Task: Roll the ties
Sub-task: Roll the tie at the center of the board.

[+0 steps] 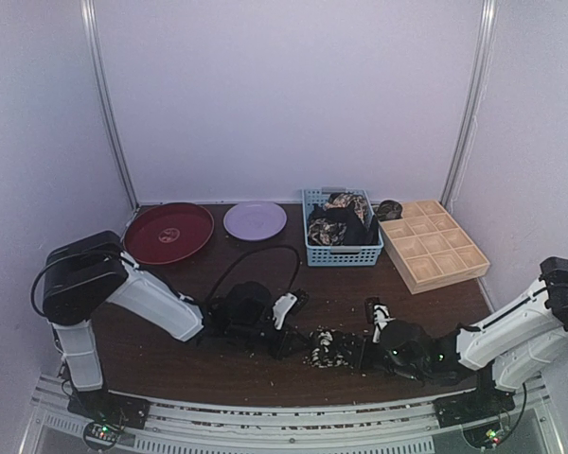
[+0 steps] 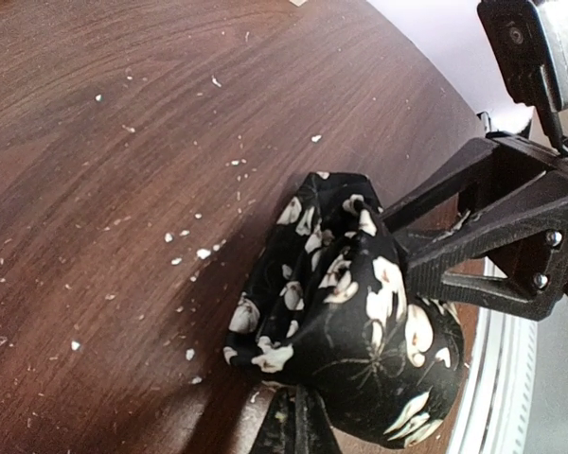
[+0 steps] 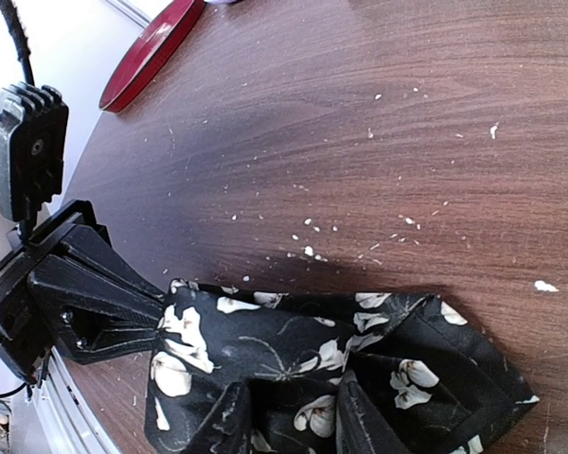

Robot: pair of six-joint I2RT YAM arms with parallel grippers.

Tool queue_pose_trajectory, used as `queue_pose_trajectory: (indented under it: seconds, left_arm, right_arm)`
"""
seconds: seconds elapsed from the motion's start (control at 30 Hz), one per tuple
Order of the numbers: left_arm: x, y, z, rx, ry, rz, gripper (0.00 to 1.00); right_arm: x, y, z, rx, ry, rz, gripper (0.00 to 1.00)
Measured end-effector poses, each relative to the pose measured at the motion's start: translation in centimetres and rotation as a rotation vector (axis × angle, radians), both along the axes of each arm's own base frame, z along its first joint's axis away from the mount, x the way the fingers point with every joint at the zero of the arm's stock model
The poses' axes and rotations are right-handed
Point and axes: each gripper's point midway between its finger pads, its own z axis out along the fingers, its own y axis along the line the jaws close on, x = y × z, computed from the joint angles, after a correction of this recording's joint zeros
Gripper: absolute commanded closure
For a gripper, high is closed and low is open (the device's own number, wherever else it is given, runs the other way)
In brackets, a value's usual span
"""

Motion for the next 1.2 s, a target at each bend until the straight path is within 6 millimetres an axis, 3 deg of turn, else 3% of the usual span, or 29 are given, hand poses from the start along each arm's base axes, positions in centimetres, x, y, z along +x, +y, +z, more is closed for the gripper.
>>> queue_pose_trajectory:
  seconds: [0.8, 1.2]
  left_arm:
    - [0.5, -3.6, 2.9, -0.038, -0.017, -0.023, 0.98]
    - [0.6, -5.1, 3.5, -0.031, -0.028, -0.041, 0.92]
  right_arm:
    - [0.4, -2.3, -0.9, -0.054, -0.021, -0.060, 0.72]
    - [0.4, -3.1, -1.3, -0.071, -0.024, -0.074, 0.72]
